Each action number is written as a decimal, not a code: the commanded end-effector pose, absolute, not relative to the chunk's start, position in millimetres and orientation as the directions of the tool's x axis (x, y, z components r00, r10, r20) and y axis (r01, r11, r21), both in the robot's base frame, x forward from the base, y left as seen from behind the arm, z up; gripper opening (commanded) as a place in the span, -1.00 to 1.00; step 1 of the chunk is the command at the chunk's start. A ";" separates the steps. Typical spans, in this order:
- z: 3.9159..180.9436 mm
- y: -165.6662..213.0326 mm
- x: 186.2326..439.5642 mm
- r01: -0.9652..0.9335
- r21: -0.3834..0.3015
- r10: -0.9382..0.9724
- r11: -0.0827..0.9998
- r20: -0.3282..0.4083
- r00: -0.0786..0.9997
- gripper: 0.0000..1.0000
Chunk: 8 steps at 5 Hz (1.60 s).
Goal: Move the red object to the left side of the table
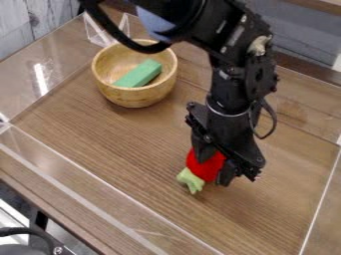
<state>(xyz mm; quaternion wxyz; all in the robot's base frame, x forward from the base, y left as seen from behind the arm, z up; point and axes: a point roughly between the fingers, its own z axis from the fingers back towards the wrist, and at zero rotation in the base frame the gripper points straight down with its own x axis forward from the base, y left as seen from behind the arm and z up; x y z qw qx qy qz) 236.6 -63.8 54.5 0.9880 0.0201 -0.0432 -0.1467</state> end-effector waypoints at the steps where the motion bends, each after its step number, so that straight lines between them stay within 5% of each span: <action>1: 64.1 -63.2 247.6 0.272 0.037 -0.274 0.962 0.104 0.956 1.00; 2: 66.7 -54.9 244.7 0.255 0.026 -0.256 0.967 0.107 0.961 1.00; 3: 68.4 -48.2 241.5 0.239 0.023 -0.240 0.971 0.105 0.965 -1.00; 4: 73.0 -55.0 246.4 0.187 0.012 -0.187 0.982 0.107 0.977 -1.00; 5: 72.2 -59.4 251.6 0.155 0.010 -0.155 0.988 0.104 0.982 1.00; 6: 71.1 -61.8 255.2 0.130 0.003 -0.129 0.992 0.100 0.987 1.00; 7: 70.6 -57.4 252.3 0.112 -0.009 -0.111 0.994 0.098 0.989 -1.00; 8: 97.5 -42.3 246.9 0.082 -0.007 -0.081 0.997 0.132 0.988 -1.00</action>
